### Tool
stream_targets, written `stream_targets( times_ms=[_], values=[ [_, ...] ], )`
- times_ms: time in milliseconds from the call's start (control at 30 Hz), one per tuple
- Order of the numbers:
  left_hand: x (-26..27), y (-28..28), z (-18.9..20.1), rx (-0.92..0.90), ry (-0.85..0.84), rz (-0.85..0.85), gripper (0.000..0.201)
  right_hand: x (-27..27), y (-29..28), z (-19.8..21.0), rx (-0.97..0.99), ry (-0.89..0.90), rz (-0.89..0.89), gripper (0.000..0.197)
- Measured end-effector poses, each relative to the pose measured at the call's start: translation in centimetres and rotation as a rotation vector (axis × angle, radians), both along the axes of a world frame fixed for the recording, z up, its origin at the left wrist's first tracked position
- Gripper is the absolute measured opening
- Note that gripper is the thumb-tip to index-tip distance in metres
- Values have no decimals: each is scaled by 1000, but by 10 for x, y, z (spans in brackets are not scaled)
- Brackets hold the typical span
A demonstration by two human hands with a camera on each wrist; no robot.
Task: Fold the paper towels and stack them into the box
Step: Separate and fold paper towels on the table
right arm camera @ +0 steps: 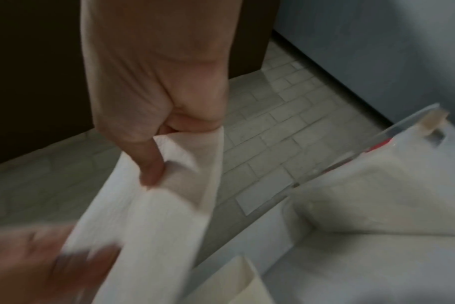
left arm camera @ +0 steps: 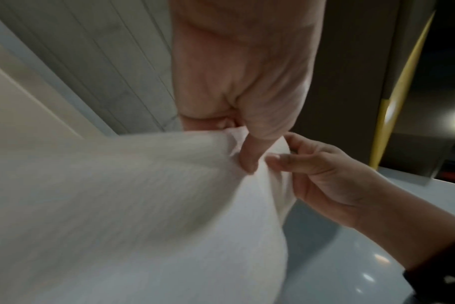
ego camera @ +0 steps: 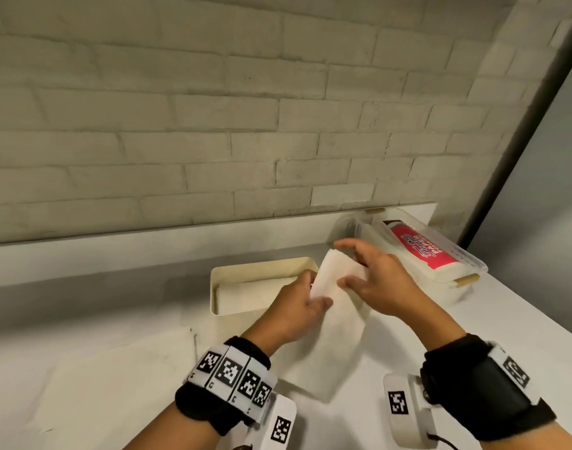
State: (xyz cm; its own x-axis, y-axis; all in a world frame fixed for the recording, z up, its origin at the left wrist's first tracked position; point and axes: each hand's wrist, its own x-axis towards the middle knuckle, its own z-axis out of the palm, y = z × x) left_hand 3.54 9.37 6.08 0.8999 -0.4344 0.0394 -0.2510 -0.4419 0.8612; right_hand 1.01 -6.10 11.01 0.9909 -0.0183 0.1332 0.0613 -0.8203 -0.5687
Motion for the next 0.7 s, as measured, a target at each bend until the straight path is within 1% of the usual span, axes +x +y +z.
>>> stream_targets(
  times_ms=[100,133,200,300,333,367,400,433,500,600,633,700],
  values=[
    [18,42,2,73,24,44,19,26,8,4,192,-89,-51,47],
    [26,58,1,66,40,80,19,36,10,3,264,-105,-77,47],
    [44,86,1,-20,105,184,19,58,15,-6,373,-124,-135,49],
    [69,115,3,-201,162,375,29,85,28,-25,360,-102,-206,47],
    [75,119,3,-234,154,435,32,92,34,-30,335,-80,-223,43],
    [82,122,1,-223,134,496,33,99,39,-35,307,-53,-234,40],
    [87,122,0,-182,104,546,34,103,43,-39,272,-26,-245,36],
    [92,122,-2,-90,70,582,34,107,46,-44,236,2,-246,33],
    [98,119,-8,179,-3,571,30,115,50,-54,170,50,-238,25],
    [102,111,-16,456,-90,435,10,120,51,-65,-16,159,-181,25],
    [104,108,-19,539,-123,379,7,121,52,-67,-86,215,-165,25],
    [107,102,-27,714,-141,280,16,124,55,-73,-212,313,-144,26]
  ],
)
